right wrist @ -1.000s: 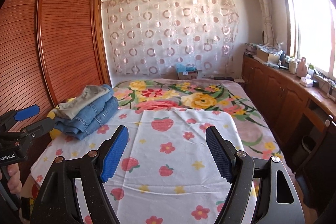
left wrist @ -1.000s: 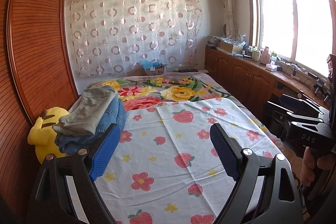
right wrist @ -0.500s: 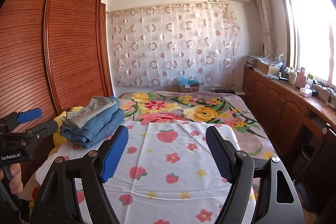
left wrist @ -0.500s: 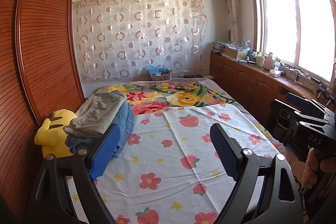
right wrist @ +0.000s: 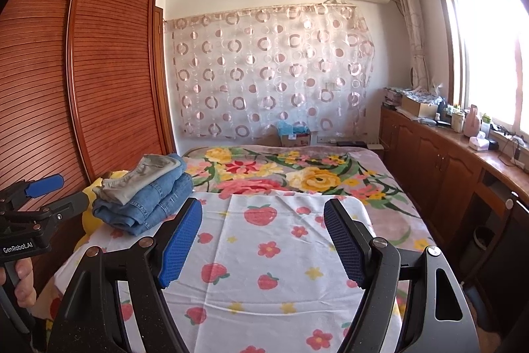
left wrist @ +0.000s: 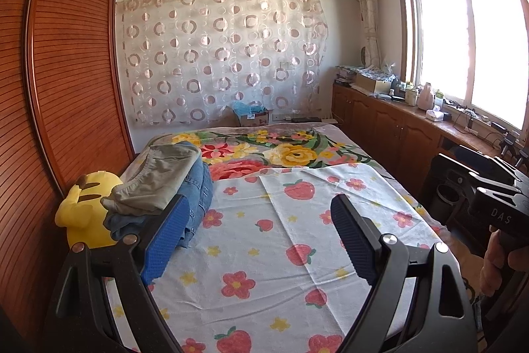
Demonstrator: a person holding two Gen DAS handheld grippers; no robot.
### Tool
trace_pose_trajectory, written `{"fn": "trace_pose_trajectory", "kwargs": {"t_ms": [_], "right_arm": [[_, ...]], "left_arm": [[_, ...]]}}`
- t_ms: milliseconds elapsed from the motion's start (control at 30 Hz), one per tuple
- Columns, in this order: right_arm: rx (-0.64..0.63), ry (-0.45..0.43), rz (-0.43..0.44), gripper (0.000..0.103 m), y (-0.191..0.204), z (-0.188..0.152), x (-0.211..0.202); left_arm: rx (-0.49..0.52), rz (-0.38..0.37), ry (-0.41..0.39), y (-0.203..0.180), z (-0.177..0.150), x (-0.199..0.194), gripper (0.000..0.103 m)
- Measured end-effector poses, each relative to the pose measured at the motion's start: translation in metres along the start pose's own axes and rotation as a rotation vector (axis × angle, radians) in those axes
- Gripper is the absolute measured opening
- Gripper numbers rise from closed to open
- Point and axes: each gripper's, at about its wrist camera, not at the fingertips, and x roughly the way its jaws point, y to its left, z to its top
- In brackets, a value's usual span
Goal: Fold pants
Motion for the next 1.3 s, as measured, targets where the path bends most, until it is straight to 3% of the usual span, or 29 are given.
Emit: {"fn": "trace_pose_trajectory", "kwargs": {"t_ms": [1300], "right_arm": [[-0.004, -0.015, 0.006, 0.078, -0.0006, -0.0092, 0.0028]], "left_arm": [[0.001, 0.0, -0.004, -0.0008, 0.0006, 0.0006, 0.088]]}}
